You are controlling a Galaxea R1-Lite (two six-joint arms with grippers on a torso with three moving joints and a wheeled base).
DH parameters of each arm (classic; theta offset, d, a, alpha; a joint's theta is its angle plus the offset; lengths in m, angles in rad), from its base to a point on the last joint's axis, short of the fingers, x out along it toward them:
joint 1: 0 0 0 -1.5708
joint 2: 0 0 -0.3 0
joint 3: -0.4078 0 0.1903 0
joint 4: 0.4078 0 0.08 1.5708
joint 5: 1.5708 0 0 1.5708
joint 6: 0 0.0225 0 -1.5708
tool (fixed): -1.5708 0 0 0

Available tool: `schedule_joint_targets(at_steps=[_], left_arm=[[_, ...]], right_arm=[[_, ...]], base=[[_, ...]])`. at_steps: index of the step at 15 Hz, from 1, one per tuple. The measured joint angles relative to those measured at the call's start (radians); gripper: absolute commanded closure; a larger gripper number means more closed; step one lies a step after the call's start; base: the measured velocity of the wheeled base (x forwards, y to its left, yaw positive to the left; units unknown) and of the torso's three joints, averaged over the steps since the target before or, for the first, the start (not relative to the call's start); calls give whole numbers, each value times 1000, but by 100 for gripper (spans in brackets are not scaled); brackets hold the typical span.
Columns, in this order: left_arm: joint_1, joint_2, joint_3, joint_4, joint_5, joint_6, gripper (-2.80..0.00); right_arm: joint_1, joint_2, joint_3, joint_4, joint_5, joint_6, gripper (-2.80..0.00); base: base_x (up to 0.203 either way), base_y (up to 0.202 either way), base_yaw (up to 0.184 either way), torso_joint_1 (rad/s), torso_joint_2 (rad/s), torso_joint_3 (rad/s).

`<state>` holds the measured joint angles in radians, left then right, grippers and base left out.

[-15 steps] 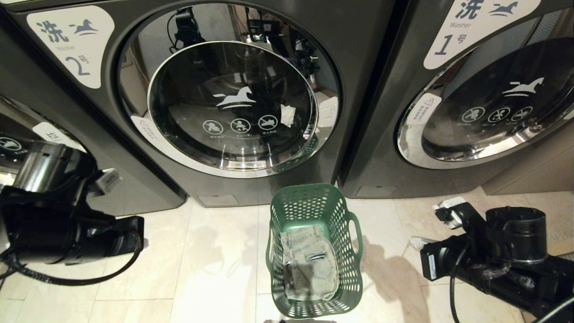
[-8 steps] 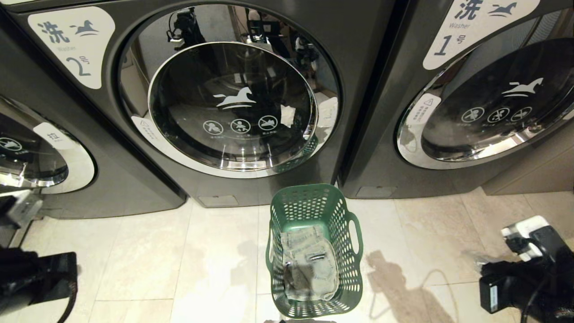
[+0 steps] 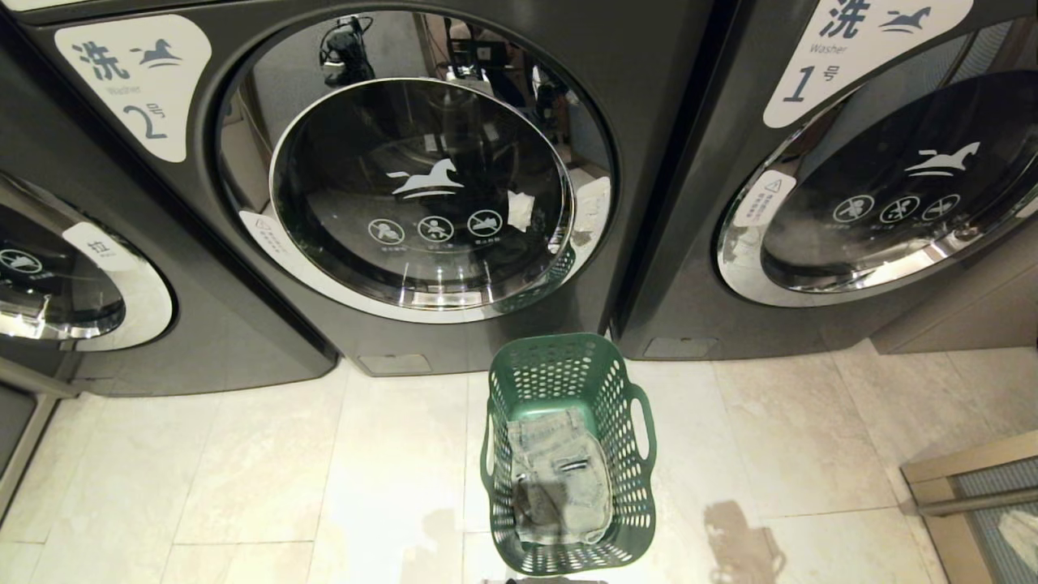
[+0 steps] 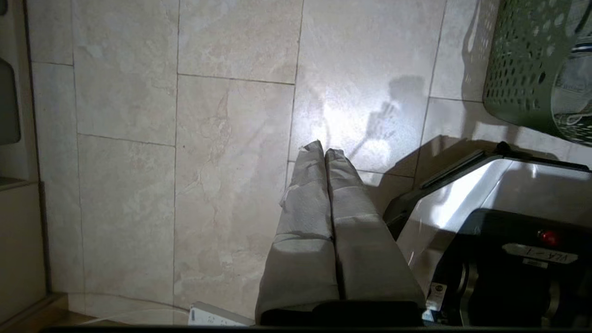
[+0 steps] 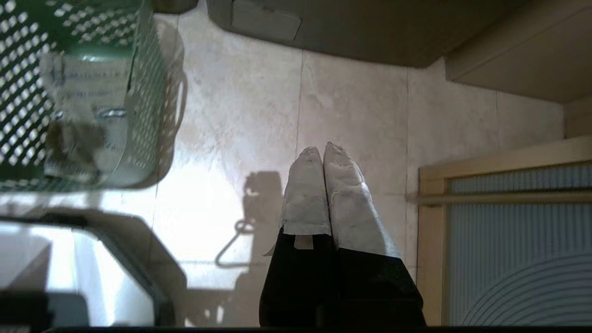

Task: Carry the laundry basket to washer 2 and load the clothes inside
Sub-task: Open the lid of the washing machine

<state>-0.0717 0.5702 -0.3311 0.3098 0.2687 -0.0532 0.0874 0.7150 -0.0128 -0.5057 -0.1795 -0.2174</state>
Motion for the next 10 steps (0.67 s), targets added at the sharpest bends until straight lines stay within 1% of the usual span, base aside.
schedule_joint_targets(at_steps=[2, 3, 4, 5, 6, 7, 9, 10], left_arm=[[-8, -129, 77, -4, -44, 1, 0], [-9, -180, 102, -3, -63, -10, 0], [-11, -219, 114, -8, -88, -20, 0], [-12, -244, 121, -8, -101, -16, 0], [-13, -261, 121, -14, -106, -15, 0], [-13, -273, 123, -13, -112, -10, 0], [-13, -285, 142, -7, -125, 34, 0], [-7, -291, 147, -3, -128, 50, 0]], right_arm=[[-7, -178, -1, 223, 71, 13, 0], [-10, -249, -9, 327, 106, 18, 0], [-14, -310, -19, 436, 151, 26, 0], [-17, -358, -22, 517, 192, 30, 0], [-22, -392, -15, 555, 223, 36, 0], [-26, -417, -12, 560, 243, 37, 0], [-31, -443, -11, 561, 253, 37, 0], [-55, -451, -11, 561, 253, 35, 0]], base=[[0, 0, 0, 0, 0, 0], [0, 0, 0, 0, 0, 0], [0, 0, 0, 0, 0, 0], [0, 0, 0, 0, 0, 0], [0, 0, 0, 0, 0, 0], [0, 0, 0, 0, 0, 0], [0, 0, 0, 0, 0, 0], [0, 0, 0, 0, 0, 0]])
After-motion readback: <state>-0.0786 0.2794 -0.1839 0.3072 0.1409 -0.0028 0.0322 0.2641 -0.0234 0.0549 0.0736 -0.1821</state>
